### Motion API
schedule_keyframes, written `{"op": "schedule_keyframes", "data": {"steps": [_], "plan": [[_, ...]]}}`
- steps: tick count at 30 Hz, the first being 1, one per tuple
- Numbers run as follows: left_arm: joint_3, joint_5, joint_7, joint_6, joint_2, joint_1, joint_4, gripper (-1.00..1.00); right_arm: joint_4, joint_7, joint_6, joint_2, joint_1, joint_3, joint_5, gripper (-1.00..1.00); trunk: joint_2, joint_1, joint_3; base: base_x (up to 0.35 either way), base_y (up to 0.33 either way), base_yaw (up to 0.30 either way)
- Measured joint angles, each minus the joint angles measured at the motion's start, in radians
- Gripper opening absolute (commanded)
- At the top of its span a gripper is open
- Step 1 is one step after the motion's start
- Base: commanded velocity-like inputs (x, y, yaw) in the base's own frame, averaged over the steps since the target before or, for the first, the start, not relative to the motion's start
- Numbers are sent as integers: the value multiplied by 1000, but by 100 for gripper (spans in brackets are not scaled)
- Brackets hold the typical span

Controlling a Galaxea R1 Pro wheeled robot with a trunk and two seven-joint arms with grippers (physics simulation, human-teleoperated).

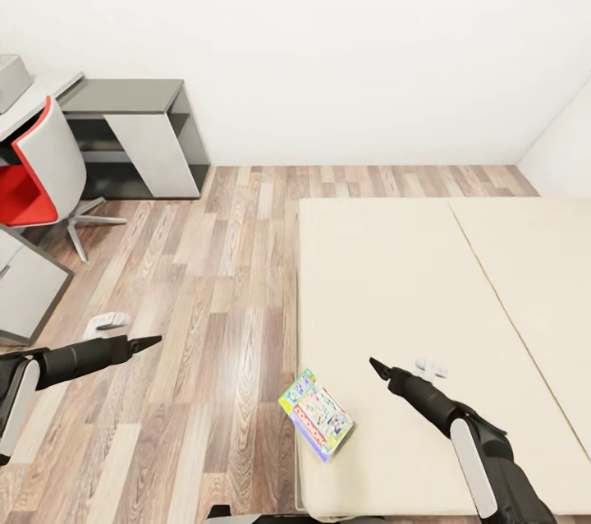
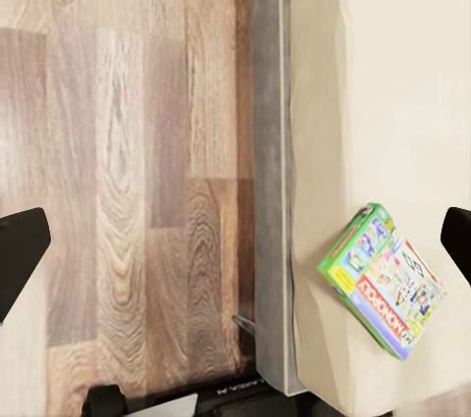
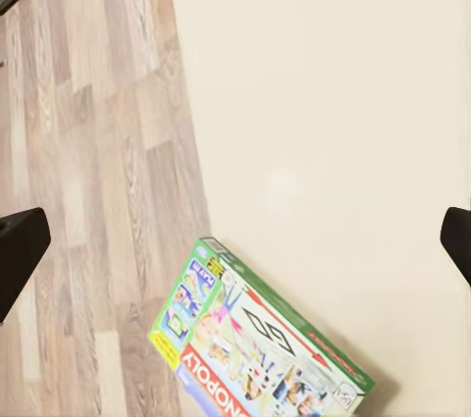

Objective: Put all the toys in the child's room - the three board games (two on the bed and one on the table), the two jigsaw puzzles on the table, and the tennis ball on the table - inside the toy box on the table in the child's room.

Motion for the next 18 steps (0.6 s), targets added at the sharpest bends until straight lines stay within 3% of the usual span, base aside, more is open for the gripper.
{"op": "schedule_keyframes", "data": {"steps": [9, 18], "plan": [[-4, 0, 55, -12, -23, -1, 0, 100, 69, -22, -6, 1, -38, 3, 2, 100, 0, 0, 15, 0, 0, 0], [-5, 0, 63, -33, -31, -1, 1, 100, 74, -92, -4, 3, -44, 4, -1, 100, 0, 0, 30, 0, 0, 0]]}}
